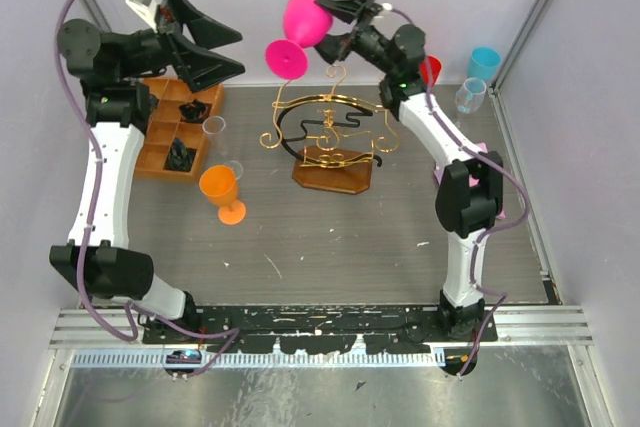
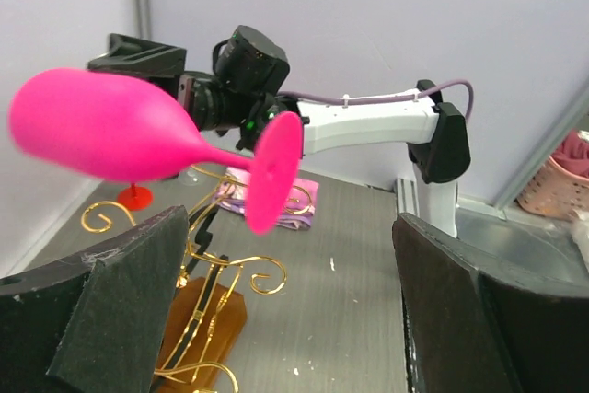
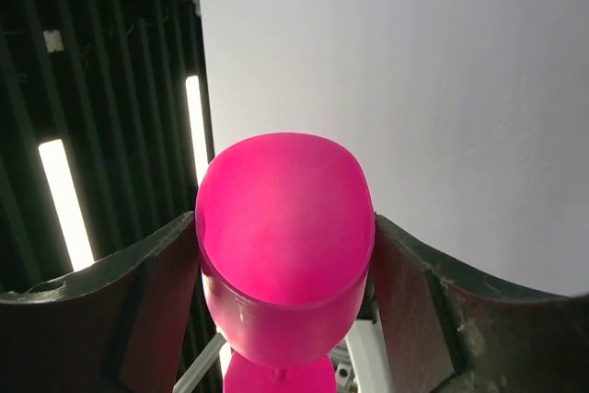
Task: Take the wine glass off the wine glass rack
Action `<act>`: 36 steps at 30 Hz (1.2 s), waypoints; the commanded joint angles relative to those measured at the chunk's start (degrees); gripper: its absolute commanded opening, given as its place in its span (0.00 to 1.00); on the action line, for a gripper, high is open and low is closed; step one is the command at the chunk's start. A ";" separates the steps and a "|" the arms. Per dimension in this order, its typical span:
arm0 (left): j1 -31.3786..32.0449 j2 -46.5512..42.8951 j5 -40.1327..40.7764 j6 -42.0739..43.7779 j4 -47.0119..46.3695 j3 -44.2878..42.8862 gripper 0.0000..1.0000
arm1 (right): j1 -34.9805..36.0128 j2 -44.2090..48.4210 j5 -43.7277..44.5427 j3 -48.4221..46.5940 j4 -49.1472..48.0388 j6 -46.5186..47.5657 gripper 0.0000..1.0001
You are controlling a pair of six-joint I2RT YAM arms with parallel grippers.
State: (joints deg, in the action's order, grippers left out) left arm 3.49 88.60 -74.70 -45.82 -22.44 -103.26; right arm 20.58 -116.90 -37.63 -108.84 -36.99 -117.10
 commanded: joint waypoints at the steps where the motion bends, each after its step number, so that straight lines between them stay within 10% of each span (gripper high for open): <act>1: -2.30 -5.42 4.08 3.01 2.95 1.80 0.99 | -8.86 9.74 -3.52 1.32 5.83 9.35 0.63; 16: -2.95 -9.98 9.51 5.86 7.97 8.59 0.99 | -41.26 27.69 3.12 5.70 53.00 65.36 0.63; 27: -2.96 -8.23 12.70 3.37 9.86 10.18 0.99 | -39.95 36.57 27.74 13.68 58.37 90.90 0.63; 36: -2.95 -8.63 13.71 3.19 11.62 10.94 0.99 | -22.19 39.91 48.70 32.81 39.46 107.55 0.64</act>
State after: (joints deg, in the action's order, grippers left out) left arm 0.80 80.44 -61.67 -42.30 -12.03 -92.44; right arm -7.42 -79.42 -0.84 -83.37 15.97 -19.55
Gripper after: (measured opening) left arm 0.989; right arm 0.733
